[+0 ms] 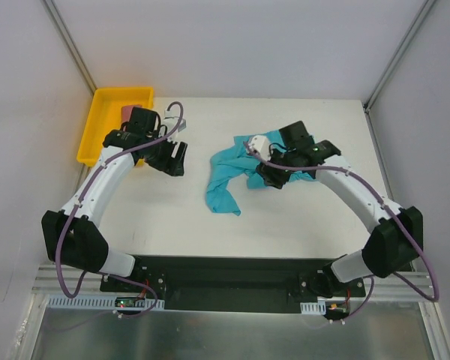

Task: Roll the t-shirts
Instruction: Flatten out the T-shirt at the center of the board.

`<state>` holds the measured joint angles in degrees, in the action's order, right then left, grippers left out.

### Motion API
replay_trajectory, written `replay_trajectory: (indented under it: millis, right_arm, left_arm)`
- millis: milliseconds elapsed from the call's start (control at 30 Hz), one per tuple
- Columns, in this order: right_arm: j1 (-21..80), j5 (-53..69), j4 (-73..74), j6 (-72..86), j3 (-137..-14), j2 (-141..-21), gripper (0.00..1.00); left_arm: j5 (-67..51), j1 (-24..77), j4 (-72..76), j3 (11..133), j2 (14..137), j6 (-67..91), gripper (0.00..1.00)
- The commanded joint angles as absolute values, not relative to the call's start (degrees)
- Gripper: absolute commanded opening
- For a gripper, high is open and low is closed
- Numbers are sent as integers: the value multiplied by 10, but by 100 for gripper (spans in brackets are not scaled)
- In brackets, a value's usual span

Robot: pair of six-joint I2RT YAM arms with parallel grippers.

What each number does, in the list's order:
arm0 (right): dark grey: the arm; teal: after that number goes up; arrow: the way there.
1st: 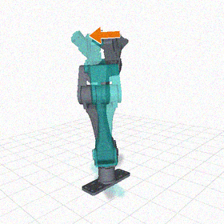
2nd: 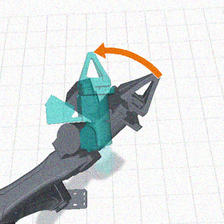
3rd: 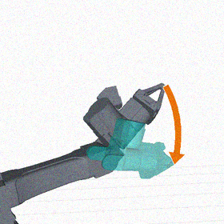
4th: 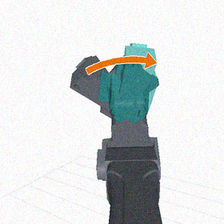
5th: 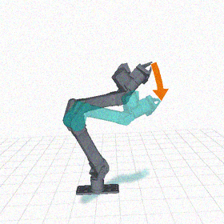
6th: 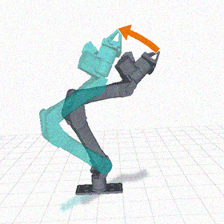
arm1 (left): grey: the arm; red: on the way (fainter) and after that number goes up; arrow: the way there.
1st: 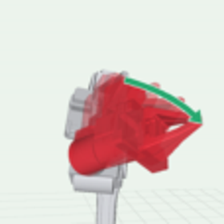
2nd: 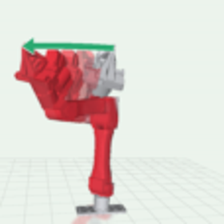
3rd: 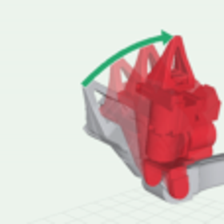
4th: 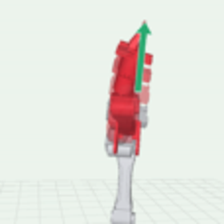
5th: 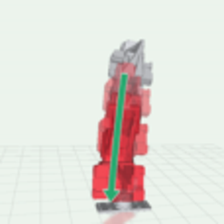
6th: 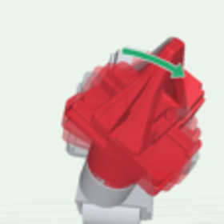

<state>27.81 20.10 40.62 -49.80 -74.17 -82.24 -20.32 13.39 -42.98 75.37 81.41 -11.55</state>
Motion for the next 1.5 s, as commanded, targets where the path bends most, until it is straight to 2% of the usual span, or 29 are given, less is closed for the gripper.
replay_trajectory:
  millis: [0, 33, 300, 1000, 1100, 1133, 1267, 1333, 1467]
  right_arm:
    - [313, 179, 349, -674, -708, -877, 48]
    - [316, 182, 342, -689, -710, -893, 48]
    - [339, 209, 381, -725, -812, -1041, 49]
    - [343, 180, 425, -775, -873, -1171, 45]
    - [349, 150, 426, -776, -884, -1192, 36]
    - [351, 147, 426, -776, -887, -1194, 25]
    - [349, 139, 418, -767, -880, -1187, 5]
    - [345, 140, 405, -747, -868, -1158, 1]
    - [328, 171, 401, -673, -868, -1082, 1]
  left_arm:
    - [-181, 114, -447, 744, 794, -113, 71]
    - [-167, 107, -447, 739, 790, -110, 76]
    - [-157, 75, -459, 701, 764, -105, 79]
    - [-174, 39, -463, 698, 773, -105, 80]
    - [-183, 38, -463, 702, 782, -104, 80]
    - [-186, 39, -462, 703, 786, -100, 80]
    - [-204, 39, -462, 711, 801, -97, 79]
    - [-207, 39, -461, 719, 807, -97, 79]
    - [-210, 39, -461, 730, 813, -98, 78]
